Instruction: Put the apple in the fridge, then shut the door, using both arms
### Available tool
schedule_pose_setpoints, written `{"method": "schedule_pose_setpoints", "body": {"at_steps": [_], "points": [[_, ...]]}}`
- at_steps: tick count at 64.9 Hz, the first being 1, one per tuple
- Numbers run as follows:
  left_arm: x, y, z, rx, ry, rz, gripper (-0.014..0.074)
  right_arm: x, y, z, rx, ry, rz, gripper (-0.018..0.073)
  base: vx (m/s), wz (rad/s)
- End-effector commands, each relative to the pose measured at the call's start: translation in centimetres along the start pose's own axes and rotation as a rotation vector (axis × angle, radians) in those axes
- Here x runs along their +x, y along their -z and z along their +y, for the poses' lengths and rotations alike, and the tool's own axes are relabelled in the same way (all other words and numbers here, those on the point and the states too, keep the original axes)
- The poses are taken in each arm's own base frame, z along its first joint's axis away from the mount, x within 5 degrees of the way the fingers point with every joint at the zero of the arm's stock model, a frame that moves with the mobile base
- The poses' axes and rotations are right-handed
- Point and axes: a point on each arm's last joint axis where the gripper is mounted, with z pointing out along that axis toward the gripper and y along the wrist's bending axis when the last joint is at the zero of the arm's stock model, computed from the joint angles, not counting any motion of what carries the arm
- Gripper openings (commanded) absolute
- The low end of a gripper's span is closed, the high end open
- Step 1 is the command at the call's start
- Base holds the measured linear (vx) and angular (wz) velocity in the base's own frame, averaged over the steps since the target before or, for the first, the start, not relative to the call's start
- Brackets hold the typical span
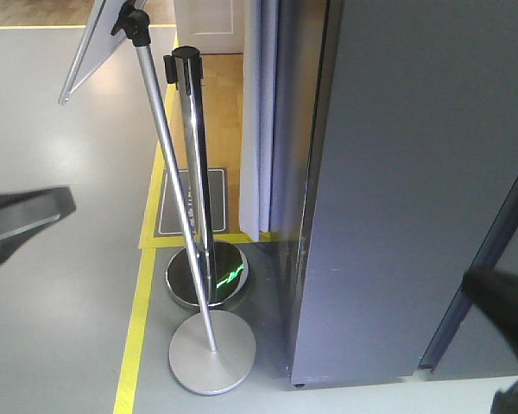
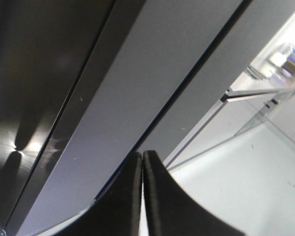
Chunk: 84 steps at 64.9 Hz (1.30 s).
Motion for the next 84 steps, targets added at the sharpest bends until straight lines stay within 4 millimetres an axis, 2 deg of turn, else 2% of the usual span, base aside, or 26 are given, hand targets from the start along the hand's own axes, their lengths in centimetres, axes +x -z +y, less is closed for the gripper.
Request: {"method": "schedule_pose_setpoints", "body": {"at_steps": [1,19,37,45,50,68,78,84], "points": [[-0.6,0.7,-1.1,0.04,0.05,-0.091,-0.0007,0.2,0.0,-0.1,0.018,-0.023,-0.026,-0.0005,0.0,0.0],[-1.8,1.3,-2.1,0.13,0.164,-0.215,-0.0006,0.9,-0.2,-0.1,0.015,-0.027,-0.003,-0.0005,0.0,0.0],[-2.0,1.5,-3.1,0.237,0.203,-0.224,-0.0006,0.9,-0.2,-0.1,0.015,-0.027,-0.003,-0.0005,0.0,0.0],[-3.1,2.1,-3.8,0.359,0.325,-0.325,-0.0006,0.9,-0.2,-0.1,0.015,-0.027,-0.003,-0.0005,0.0,0.0],[-4.4,2.8,-4.0,0.449,0.456,-0.449,-0.0006,0.9,-0.2,-0.1,0.015,-0.027,-0.003,-0.0005,0.0,0.0],[-6.6,4.6,-3.4,0.606,0.733,-0.707,-0.0006,0.9,-0.2,-0.1,0.015,-0.027,-0.003,-0.0005,0.0,0.0],[-6.8,4.6,-2.6,0.55,0.795,-0.755,-0.0006,0.9,-0.2,-0.1,0.015,-0.027,-0.003,-0.0005,0.0,0.0],[-6.5,4.1,-2.1,0.408,0.678,-0.757,-0.0006,0.9,-0.2,-0.1,0.015,-0.027,-0.003,-0.0005,0.0,0.0]]}}
